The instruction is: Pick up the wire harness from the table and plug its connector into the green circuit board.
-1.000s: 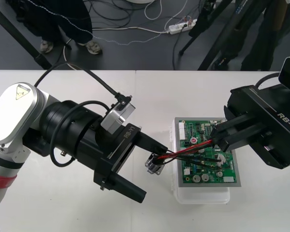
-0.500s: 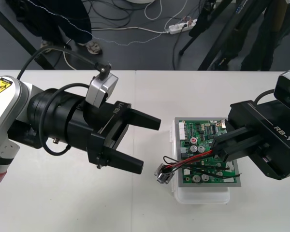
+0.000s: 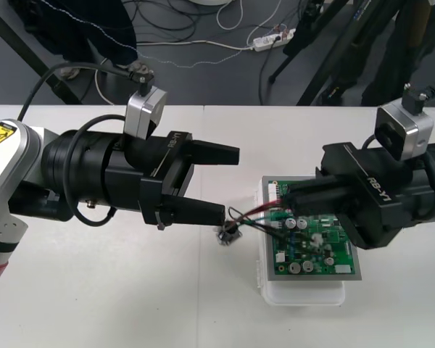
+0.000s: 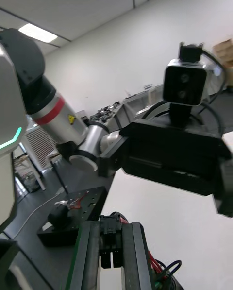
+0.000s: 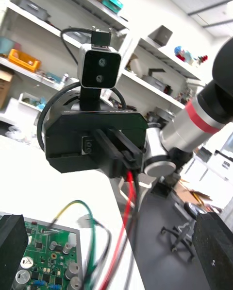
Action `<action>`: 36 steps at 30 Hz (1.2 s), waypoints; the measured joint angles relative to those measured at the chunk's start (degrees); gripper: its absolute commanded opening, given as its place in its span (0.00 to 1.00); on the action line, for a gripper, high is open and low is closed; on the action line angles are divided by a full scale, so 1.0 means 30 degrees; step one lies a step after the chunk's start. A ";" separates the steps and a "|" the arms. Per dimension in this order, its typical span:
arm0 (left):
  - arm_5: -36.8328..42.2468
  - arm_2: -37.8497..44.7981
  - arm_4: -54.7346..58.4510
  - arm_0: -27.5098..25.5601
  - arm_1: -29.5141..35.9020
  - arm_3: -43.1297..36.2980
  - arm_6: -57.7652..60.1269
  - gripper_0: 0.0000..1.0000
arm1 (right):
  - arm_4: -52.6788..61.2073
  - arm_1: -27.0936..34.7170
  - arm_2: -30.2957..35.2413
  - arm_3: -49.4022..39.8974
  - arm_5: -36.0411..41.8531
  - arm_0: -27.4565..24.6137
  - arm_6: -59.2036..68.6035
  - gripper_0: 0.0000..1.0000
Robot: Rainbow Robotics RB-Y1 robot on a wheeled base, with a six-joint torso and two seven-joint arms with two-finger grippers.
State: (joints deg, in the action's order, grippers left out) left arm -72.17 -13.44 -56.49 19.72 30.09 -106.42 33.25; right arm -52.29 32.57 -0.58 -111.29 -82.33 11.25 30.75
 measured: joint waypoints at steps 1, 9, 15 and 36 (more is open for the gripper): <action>0.0142 0.0000 0.0035 -0.0149 -0.0022 0.0000 -0.0001 1.00 | -0.0054 -0.0082 0.0000 -0.0003 0.0354 -0.0001 0.0000 0.00; 0.1280 0.0000 0.0271 -0.1523 -0.0287 -0.0397 -0.0402 1.00 | -0.0093 -0.0404 0.0000 -0.0168 0.1694 -0.0013 -0.0004 0.00; 0.2613 0.0000 0.0272 -0.2090 -0.0377 -0.1559 -0.1271 1.00 | -0.0093 -0.0612 0.0000 -0.0198 0.1874 -0.0031 -0.0073 0.00; 0.4757 -0.0823 -0.1183 -0.1727 -0.1298 -0.1829 -0.1944 1.00 | -0.0093 -0.1335 -0.0193 -0.0247 0.2202 -0.0538 -0.1716 0.00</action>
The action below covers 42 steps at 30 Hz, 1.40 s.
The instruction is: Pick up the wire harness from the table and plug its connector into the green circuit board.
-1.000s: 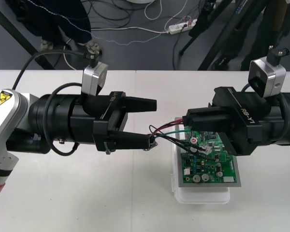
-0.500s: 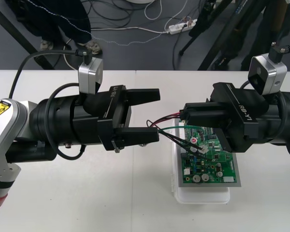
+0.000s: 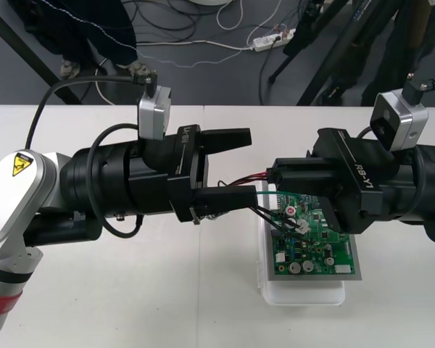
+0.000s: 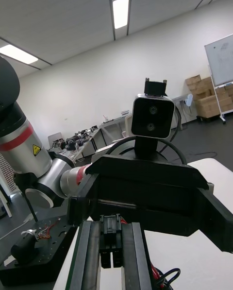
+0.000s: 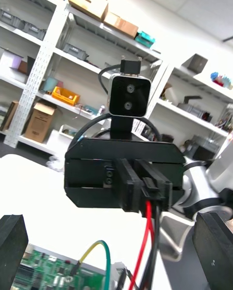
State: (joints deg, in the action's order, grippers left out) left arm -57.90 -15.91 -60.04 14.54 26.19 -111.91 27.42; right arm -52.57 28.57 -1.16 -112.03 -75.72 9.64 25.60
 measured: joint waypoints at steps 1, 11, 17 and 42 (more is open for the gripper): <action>0.0056 -0.0024 -0.0144 0.0088 0.0000 -0.0002 -0.0104 1.00 | 0.0000 0.0000 -0.0019 0.0000 0.0057 -0.0014 0.0000 0.00; 0.0302 -0.0045 -0.0855 0.0603 0.0000 -0.0004 -0.0415 1.00 | 0.0000 -0.0002 -0.0554 -0.0002 0.0792 -0.0064 -0.0001 0.00; 0.0617 -0.0294 -0.0868 0.0610 0.0001 -0.0005 -0.0415 1.00 | 0.0000 -0.0002 -0.0698 -0.0002 0.0855 -0.0067 -0.0001 0.00; 0.0886 -0.0508 0.0412 0.0596 0.1161 -0.0530 -0.0415 1.00 | 0.0091 0.0001 -0.0700 -0.0003 0.0284 -0.0493 -0.0003 0.00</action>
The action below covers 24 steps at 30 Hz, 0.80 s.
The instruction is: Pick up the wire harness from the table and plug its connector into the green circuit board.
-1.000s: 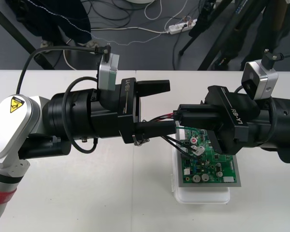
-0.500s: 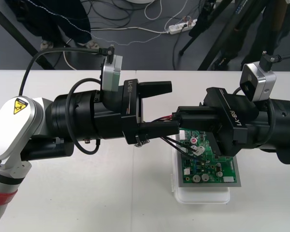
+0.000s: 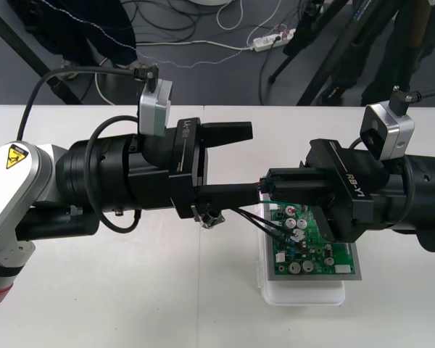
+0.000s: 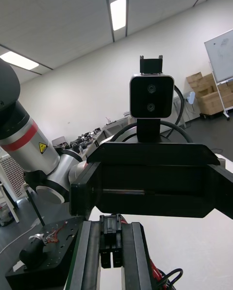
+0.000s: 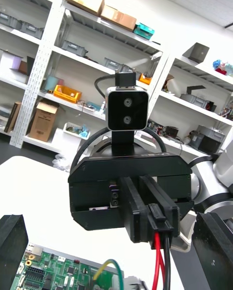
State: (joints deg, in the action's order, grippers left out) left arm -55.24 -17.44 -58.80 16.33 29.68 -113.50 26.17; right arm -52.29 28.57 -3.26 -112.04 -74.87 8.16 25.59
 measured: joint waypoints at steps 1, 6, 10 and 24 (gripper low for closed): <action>0.0002 0.0000 0.0018 0.0000 0.0042 -0.0012 0.0000 0.99 | 0.0001 0.0000 0.0000 0.0000 -0.0001 -0.0005 0.0000 0.00; 0.0043 -0.0001 0.0047 0.0000 0.0123 -0.0033 -0.0001 0.86 | 0.0005 0.0000 0.0000 0.0000 -0.0007 -0.0039 0.0000 0.00; 0.0071 -0.0001 0.0048 0.0000 0.0130 -0.0043 -0.0004 0.78 | 0.0006 0.0000 0.0000 0.0000 -0.0012 -0.0044 -0.0001 0.00; 0.0075 -0.0002 0.0049 0.0000 0.0342 -0.0079 -0.0011 0.58 | 0.0006 0.0000 0.0000 0.0000 -0.0067 -0.0048 -0.0006 0.00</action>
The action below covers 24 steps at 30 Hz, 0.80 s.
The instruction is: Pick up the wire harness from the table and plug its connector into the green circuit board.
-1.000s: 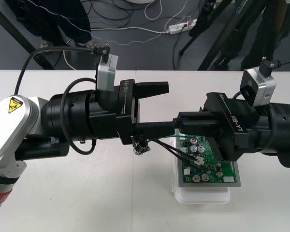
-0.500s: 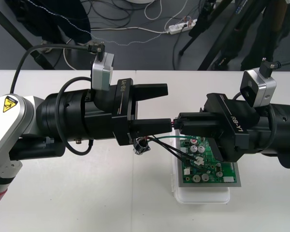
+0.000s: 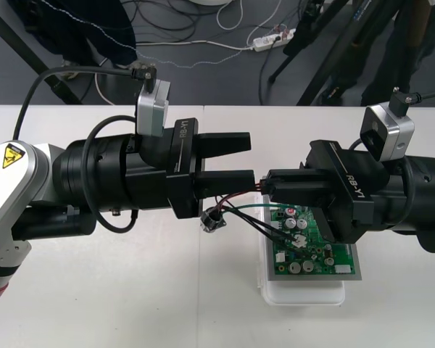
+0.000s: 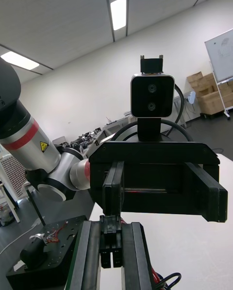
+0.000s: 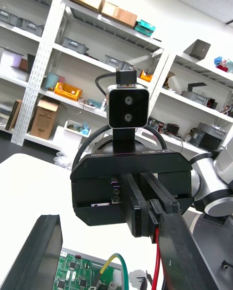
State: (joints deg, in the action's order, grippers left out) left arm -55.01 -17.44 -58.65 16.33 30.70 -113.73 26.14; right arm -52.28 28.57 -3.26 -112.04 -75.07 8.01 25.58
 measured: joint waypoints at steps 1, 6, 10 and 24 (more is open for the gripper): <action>0.0000 0.0000 0.0000 0.0000 0.0011 -0.0005 0.0000 0.58 | -0.0002 0.0000 0.0000 0.0000 -0.0003 0.0000 0.0000 0.00; 0.0000 -0.0126 0.0050 0.0000 0.0045 -0.0017 -0.0003 0.58 | -0.0089 0.0000 0.0000 0.0000 -0.0009 0.0001 -0.0001 0.00; 0.0020 -0.0517 0.0395 -0.0001 0.0053 -0.0018 -0.0013 0.58 | -0.0109 0.0000 0.0000 0.0000 -0.0019 0.0001 -0.0001 0.00; 0.0023 -0.0893 0.0396 -0.0016 0.0182 -0.0103 -0.1201 0.58 | -0.0161 0.0001 0.0000 0.0000 -0.0019 0.0001 -0.0001 0.00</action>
State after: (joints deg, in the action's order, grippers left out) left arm -54.94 -20.12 -57.47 16.28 31.25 -114.04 22.53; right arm -52.76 28.57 -3.26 -112.04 -75.13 8.02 25.57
